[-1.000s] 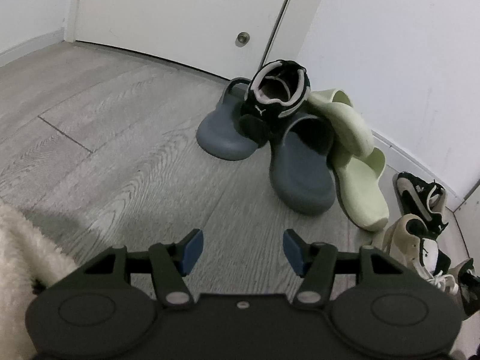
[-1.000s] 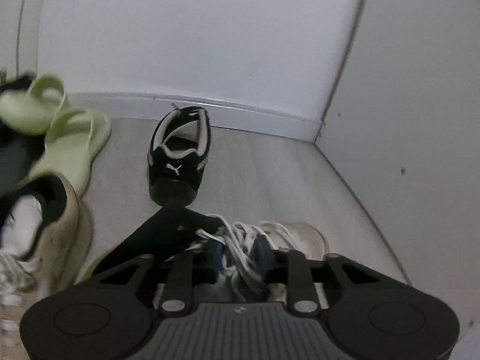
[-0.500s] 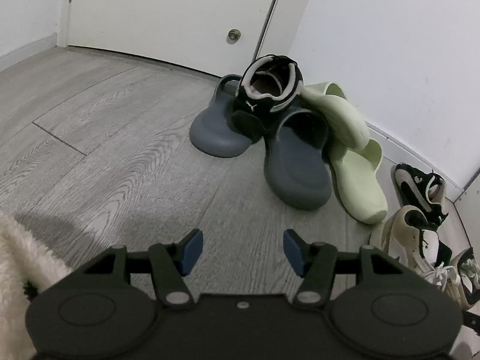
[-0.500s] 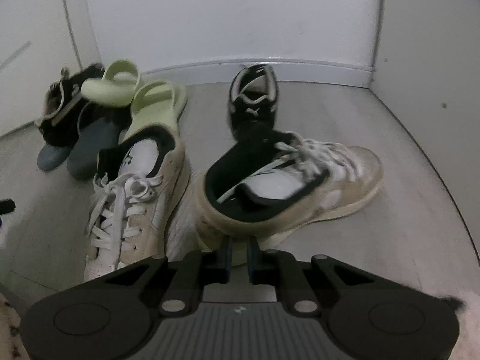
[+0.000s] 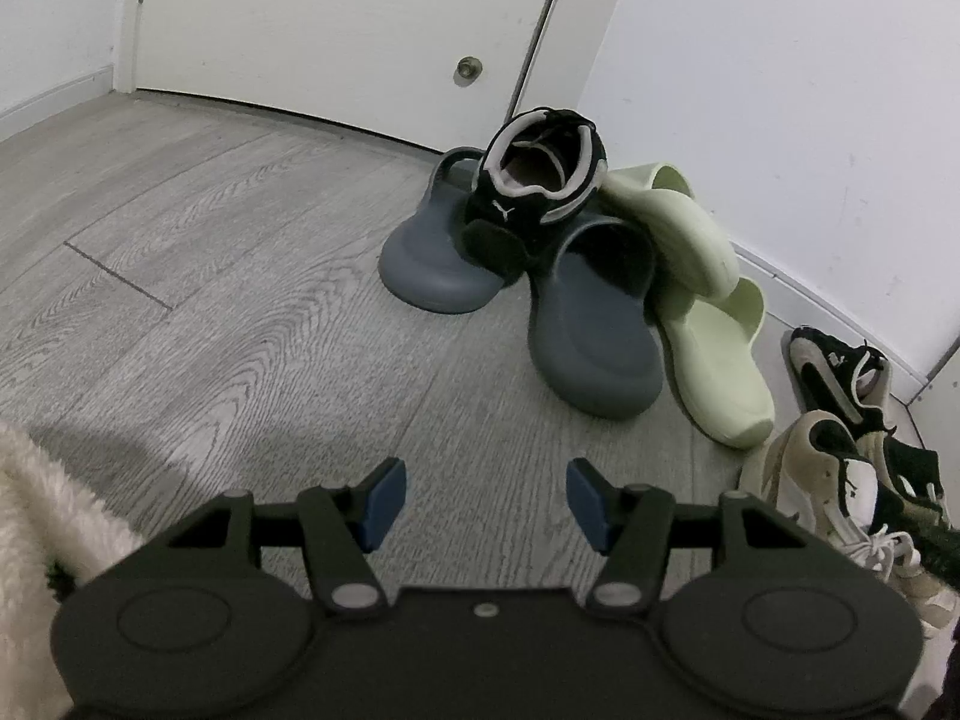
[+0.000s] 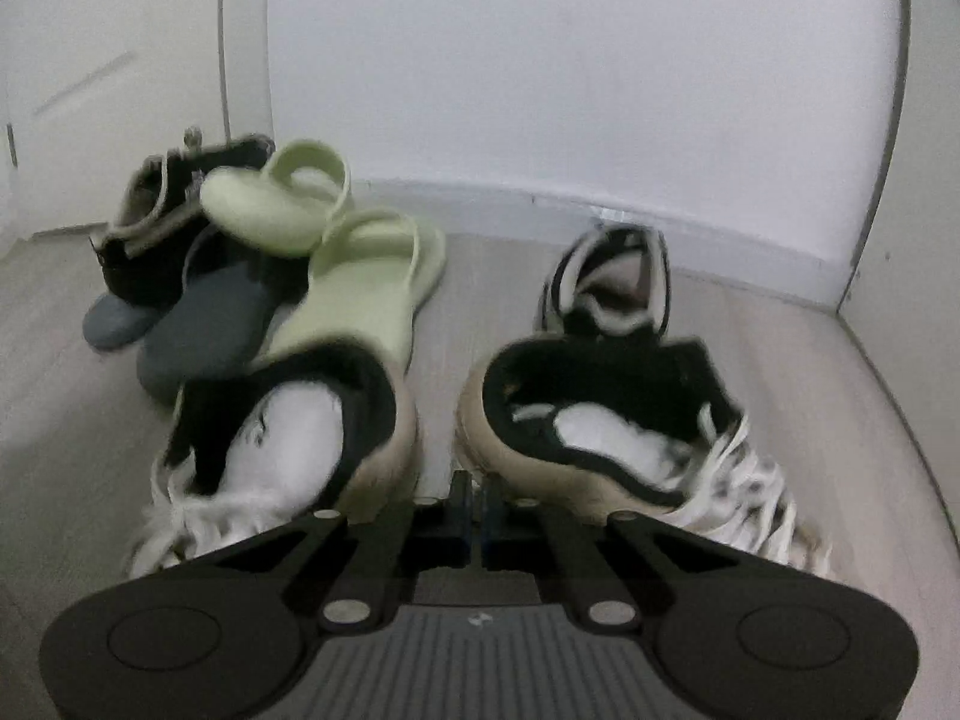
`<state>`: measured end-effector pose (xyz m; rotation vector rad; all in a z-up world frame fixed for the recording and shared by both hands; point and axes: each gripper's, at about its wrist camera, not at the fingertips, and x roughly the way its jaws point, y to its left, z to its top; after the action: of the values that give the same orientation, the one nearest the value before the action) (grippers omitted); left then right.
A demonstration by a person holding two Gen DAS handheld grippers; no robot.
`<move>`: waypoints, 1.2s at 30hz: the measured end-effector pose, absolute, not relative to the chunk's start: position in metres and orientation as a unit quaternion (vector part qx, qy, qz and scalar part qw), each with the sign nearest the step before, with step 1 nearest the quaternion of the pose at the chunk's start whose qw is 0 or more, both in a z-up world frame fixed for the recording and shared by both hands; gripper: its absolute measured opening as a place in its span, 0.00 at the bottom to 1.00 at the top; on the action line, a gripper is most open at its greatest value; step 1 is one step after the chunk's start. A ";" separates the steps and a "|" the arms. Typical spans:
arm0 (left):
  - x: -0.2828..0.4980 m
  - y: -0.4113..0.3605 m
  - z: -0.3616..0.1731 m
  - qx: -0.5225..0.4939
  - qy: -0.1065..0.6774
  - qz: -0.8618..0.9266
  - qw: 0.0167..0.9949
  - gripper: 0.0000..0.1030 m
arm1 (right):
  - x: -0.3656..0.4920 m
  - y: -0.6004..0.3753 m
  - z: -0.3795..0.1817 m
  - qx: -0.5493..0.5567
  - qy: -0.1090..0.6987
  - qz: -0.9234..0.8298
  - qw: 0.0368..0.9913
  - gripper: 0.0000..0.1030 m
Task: Organize scattered shoes
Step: 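Move the right tool back over the placed Jordan sneakers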
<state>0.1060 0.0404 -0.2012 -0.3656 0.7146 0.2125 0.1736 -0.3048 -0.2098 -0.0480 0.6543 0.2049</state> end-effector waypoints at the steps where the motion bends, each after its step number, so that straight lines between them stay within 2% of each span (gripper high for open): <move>1: 0.106 0.040 -0.202 -0.178 0.347 0.103 0.915 0.59 | 0.161 -0.320 -0.196 0.001 0.285 0.109 0.952 0.38; 2: 0.106 0.040 -0.202 -0.178 0.348 0.102 0.915 0.59 | 0.154 -0.328 -0.190 0.007 0.267 0.111 0.957 0.51; 3: 0.107 0.040 -0.202 -0.178 0.348 0.101 0.915 0.59 | 0.147 -0.338 -0.185 -0.006 0.247 0.102 0.964 0.87; 4: 0.107 0.039 -0.202 -0.177 0.349 0.100 0.915 0.59 | 0.144 -0.347 -0.185 -0.030 0.234 0.094 0.967 0.98; 7: 0.107 0.039 -0.203 -0.176 0.350 0.097 0.915 0.59 | 0.156 -0.371 -0.196 -0.039 0.266 0.060 0.961 0.98; 9: 0.107 0.039 -0.203 -0.177 0.350 0.097 0.915 0.59 | 0.168 -0.384 -0.201 0.002 0.284 0.068 0.956 0.98; 14: 0.107 0.039 -0.204 -0.177 0.350 0.097 0.915 0.59 | 0.187 -0.389 -0.209 -0.001 0.281 0.115 0.953 1.00; 21: 0.106 0.040 -0.203 -0.178 0.348 0.094 0.916 0.59 | 0.201 -0.415 -0.222 0.099 0.308 0.160 0.933 1.00; 27: 0.104 0.043 -0.203 -0.185 0.342 0.094 0.916 0.59 | 0.197 -0.414 -0.224 0.101 0.304 0.162 0.933 1.00; 36: 0.102 0.041 -0.201 -0.185 0.338 0.091 0.918 0.60 | 0.195 -0.394 -0.227 0.021 0.314 0.135 0.940 1.00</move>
<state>0.1021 0.0411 -0.2014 -0.3809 0.6948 0.1873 0.1951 -0.3936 -0.2266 0.0419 0.6413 0.2747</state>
